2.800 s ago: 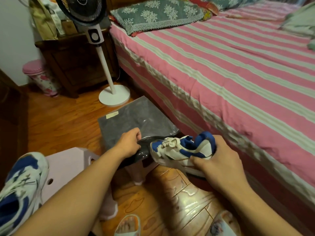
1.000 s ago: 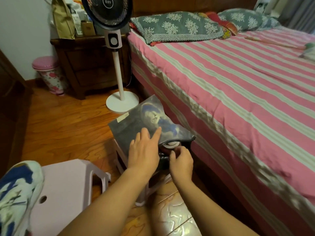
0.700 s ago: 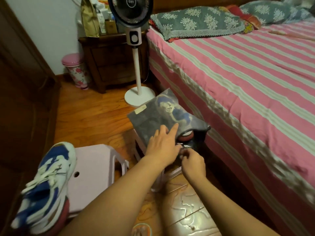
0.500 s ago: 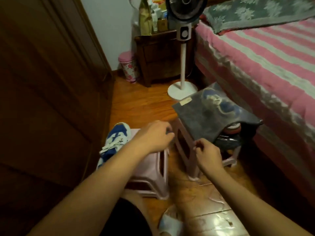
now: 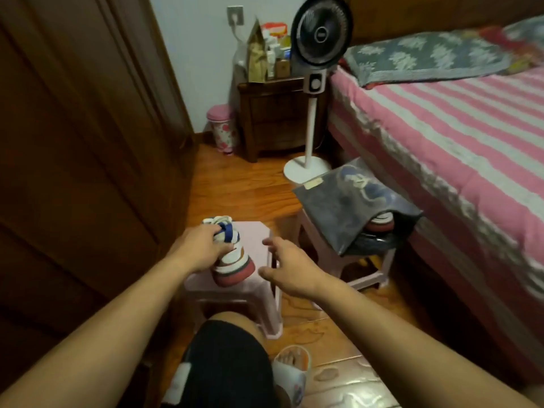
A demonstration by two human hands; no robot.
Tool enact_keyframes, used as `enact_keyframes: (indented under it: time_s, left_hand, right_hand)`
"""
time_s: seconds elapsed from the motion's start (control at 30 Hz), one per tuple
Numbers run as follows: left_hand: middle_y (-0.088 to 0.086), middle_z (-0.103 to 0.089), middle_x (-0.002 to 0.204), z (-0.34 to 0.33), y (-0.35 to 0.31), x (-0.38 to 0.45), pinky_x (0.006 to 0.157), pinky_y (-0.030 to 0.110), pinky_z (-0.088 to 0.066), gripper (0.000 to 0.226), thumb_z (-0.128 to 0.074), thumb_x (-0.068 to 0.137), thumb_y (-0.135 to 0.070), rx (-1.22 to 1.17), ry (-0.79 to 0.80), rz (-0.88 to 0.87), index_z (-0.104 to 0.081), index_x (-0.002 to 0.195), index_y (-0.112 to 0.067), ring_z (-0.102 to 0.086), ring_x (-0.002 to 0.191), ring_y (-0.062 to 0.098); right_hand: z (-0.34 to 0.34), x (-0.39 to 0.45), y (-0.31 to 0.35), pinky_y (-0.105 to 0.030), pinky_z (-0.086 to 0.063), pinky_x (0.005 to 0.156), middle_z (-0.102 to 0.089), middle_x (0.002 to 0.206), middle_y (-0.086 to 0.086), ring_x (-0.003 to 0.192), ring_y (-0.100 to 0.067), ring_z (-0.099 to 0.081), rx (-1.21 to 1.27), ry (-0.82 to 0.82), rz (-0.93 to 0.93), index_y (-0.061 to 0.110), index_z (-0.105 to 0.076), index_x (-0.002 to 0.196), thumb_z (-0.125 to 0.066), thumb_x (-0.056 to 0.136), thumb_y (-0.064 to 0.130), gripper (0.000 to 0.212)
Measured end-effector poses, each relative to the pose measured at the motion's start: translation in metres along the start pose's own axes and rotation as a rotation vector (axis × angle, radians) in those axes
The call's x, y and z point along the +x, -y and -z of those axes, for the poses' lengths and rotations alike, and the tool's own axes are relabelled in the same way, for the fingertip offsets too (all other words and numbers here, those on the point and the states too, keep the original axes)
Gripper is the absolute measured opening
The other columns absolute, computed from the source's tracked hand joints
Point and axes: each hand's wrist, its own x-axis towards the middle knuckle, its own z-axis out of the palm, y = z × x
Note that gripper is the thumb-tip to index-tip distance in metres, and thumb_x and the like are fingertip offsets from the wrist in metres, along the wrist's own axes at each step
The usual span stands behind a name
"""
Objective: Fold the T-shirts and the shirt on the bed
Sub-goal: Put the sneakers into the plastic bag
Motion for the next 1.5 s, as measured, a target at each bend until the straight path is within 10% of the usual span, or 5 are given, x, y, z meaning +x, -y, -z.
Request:
enact_keyframes:
  time_s: [0.2, 0.33, 0.7, 0.83, 1.5]
  left_hand:
    - [0.000, -0.067, 0.077, -0.012, -0.178, -0.062, 0.062, 0.035, -0.048, 0.024, -0.064, 0.084, -0.046, -0.194, -0.111, -0.320, -0.064, 0.078, -0.023, -0.063, 0.073, 0.024]
    - [0.002, -0.064, 0.064, -0.044, -0.240, -0.079, 0.052, 0.029, -0.039, 0.037, -0.063, 0.094, -0.047, -0.279, 0.371, -0.538, -0.069, 0.081, -0.013, -0.056, 0.057, 0.009]
    - [0.016, -0.042, 0.143, -0.160, -0.272, 0.067, 0.093, 0.049, -0.049, 0.073, -0.066, 0.092, -0.052, 0.093, 0.196, -0.240, -0.028, 0.140, -0.012, -0.051, 0.127, 0.040]
    - [0.014, -0.063, 0.107, -0.161, -0.271, 0.082, 0.081, 0.045, -0.053, 0.016, -0.057, 0.095, -0.024, -0.041, 0.043, -0.265, -0.043, 0.097, -0.017, -0.060, 0.096, 0.037]
    - [-0.002, -0.058, 0.087, -0.163, -0.251, 0.095, 0.071, 0.043, -0.050, 0.029, -0.058, 0.089, -0.015, -0.231, 0.058, -0.449, -0.033, 0.094, -0.030, -0.057, 0.081, 0.024]
  right_hand:
    - [0.097, -0.059, -0.021, -0.036, -0.053, 0.088, -0.062, 0.115, 0.011, 0.105, -0.009, -0.063, 0.025, -0.220, 0.113, 0.035, -0.034, 0.136, -0.084, 0.070, 0.043, 0.084]
    - [0.135, -0.149, -0.100, -0.033, -0.053, 0.077, -0.067, 0.101, 0.020, 0.091, 0.000, -0.064, -0.071, -0.268, -0.121, 0.051, -0.041, 0.122, -0.083, 0.065, 0.048, 0.070]
    - [0.153, -0.232, -0.194, -0.025, -0.048, 0.076, -0.065, 0.100, 0.032, 0.088, 0.008, -0.064, 0.186, -0.924, -0.361, 0.044, -0.055, 0.110, -0.092, 0.062, 0.036, 0.061]
    - [0.153, -0.187, -0.193, -0.023, -0.049, 0.079, -0.063, 0.103, 0.032, 0.092, 0.008, -0.063, 0.203, -0.946, -0.303, 0.037, -0.054, 0.114, -0.092, 0.066, 0.035, 0.062]
    - [0.073, 0.055, -0.224, -0.029, -0.047, 0.090, -0.058, 0.113, 0.006, 0.110, -0.016, -0.057, 0.285, -0.738, -0.336, 0.026, -0.051, 0.115, -0.075, 0.080, 0.025, 0.043]
